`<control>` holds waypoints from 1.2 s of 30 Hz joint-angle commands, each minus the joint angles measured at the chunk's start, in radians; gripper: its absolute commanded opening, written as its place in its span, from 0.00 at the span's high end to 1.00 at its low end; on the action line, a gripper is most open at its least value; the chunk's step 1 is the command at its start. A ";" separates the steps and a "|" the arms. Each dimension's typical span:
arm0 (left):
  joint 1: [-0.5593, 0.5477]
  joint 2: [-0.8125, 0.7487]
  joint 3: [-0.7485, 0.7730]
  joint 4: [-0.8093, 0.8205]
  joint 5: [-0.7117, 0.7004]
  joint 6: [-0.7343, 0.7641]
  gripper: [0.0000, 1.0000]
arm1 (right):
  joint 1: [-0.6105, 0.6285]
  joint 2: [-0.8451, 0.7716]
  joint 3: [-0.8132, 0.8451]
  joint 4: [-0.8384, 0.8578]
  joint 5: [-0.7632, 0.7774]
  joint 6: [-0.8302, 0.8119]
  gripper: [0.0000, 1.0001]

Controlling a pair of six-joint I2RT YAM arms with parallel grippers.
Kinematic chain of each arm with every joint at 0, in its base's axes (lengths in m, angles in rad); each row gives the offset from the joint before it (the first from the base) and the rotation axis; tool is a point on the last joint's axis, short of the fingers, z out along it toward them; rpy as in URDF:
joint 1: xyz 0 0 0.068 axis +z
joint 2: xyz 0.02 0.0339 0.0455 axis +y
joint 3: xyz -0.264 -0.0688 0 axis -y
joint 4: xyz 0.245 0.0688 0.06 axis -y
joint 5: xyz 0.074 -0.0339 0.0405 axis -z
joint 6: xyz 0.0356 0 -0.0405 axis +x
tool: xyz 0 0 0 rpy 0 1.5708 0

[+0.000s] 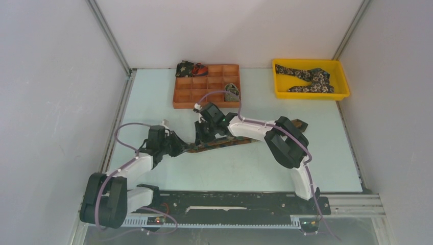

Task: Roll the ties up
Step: Roll the tie at the center of the board.

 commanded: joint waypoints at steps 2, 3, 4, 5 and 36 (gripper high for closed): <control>-0.013 -0.045 0.060 -0.088 -0.045 0.048 1.00 | 0.024 0.044 0.072 0.018 0.000 0.014 0.92; -0.015 -0.049 0.065 -0.100 -0.051 0.052 1.00 | 0.024 0.052 0.075 0.020 -0.002 0.014 0.93; -0.017 -0.054 0.071 -0.109 -0.055 0.054 1.00 | 0.024 0.057 0.076 0.022 -0.003 0.015 0.93; -0.019 -0.059 0.077 -0.118 -0.059 0.057 1.00 | 0.024 0.062 0.078 0.025 -0.004 0.015 0.93; -0.099 -0.052 0.196 -0.275 -0.139 0.114 1.00 | 0.042 0.141 0.105 0.125 -0.080 0.076 0.97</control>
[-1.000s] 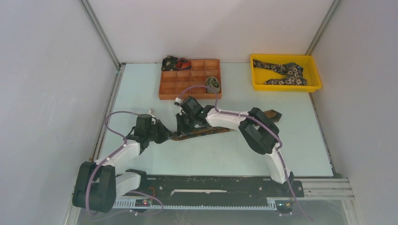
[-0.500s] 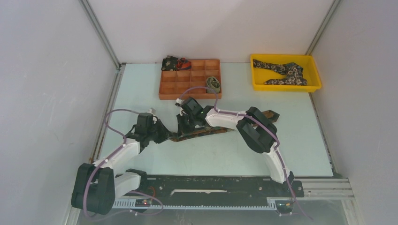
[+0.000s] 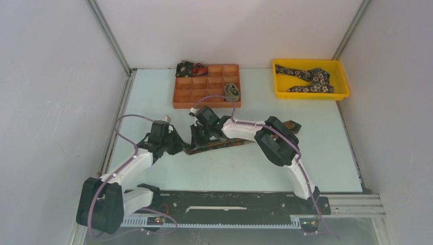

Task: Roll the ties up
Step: Roll the tie at the center of the board.

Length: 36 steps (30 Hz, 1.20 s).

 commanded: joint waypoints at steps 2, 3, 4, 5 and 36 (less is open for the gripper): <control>-0.019 0.006 0.067 -0.016 0.006 0.041 1.00 | 0.014 0.029 0.051 0.088 -0.039 0.035 0.97; -0.021 0.010 0.072 -0.027 0.001 0.047 1.00 | 0.014 0.035 0.057 0.093 -0.044 0.040 0.97; -0.024 0.013 0.079 -0.038 -0.004 0.053 1.00 | 0.016 0.041 0.064 0.097 -0.048 0.044 0.97; -0.026 0.012 0.084 -0.051 -0.013 0.059 1.00 | 0.018 0.048 0.070 0.103 -0.053 0.050 0.97; -0.142 0.160 0.277 -0.364 -0.341 0.150 1.00 | 0.020 0.079 0.045 0.258 -0.142 0.097 0.98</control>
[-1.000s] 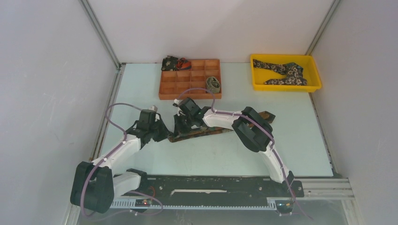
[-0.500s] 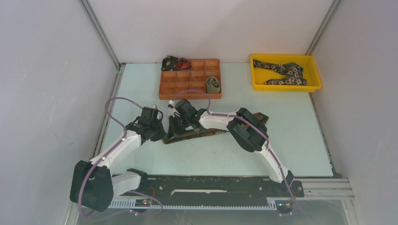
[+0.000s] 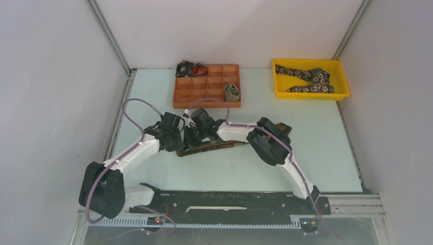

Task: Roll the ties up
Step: Roll the tie at the center of the board.

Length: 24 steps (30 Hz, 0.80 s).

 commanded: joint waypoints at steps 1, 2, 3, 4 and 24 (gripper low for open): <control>-0.026 0.025 0.043 -0.026 -0.033 0.016 1.00 | -0.006 -0.027 -0.021 0.087 -0.027 0.006 0.98; -0.028 0.030 0.046 -0.029 -0.040 0.016 1.00 | -0.009 -0.036 -0.033 0.090 -0.026 0.005 0.98; -0.034 0.034 0.049 -0.033 -0.048 0.015 1.00 | -0.013 -0.045 -0.045 0.094 -0.025 0.004 0.98; -0.036 0.040 0.052 -0.036 -0.056 0.016 1.00 | -0.019 -0.056 -0.060 0.096 -0.025 0.001 0.98; -0.136 0.171 0.125 -0.066 -0.159 -0.018 0.96 | -0.104 -0.322 -0.295 0.085 0.026 -0.049 0.99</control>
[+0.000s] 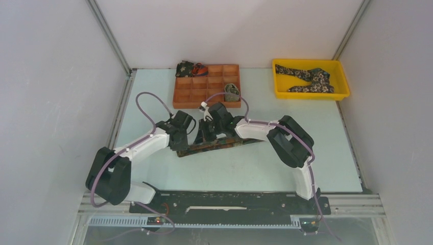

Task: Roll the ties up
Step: Roll the tie at the center of the board.

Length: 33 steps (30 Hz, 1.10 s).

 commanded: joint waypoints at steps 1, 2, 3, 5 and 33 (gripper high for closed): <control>-0.031 0.041 0.043 -0.003 -0.033 -0.018 0.95 | -0.017 -0.085 -0.029 0.018 0.025 -0.031 0.99; -0.035 0.053 0.049 -0.003 -0.033 -0.023 0.94 | -0.019 -0.090 -0.035 0.017 0.025 -0.032 0.99; -0.039 0.063 0.054 -0.002 -0.033 -0.027 0.92 | -0.021 -0.092 -0.039 0.017 0.025 -0.032 0.99; -0.047 0.078 0.061 -0.002 -0.031 -0.032 0.86 | -0.022 -0.094 -0.043 0.015 0.023 -0.033 0.98; -0.035 0.044 0.000 0.177 0.179 -0.080 0.60 | -0.031 -0.113 -0.063 0.001 0.034 -0.036 0.99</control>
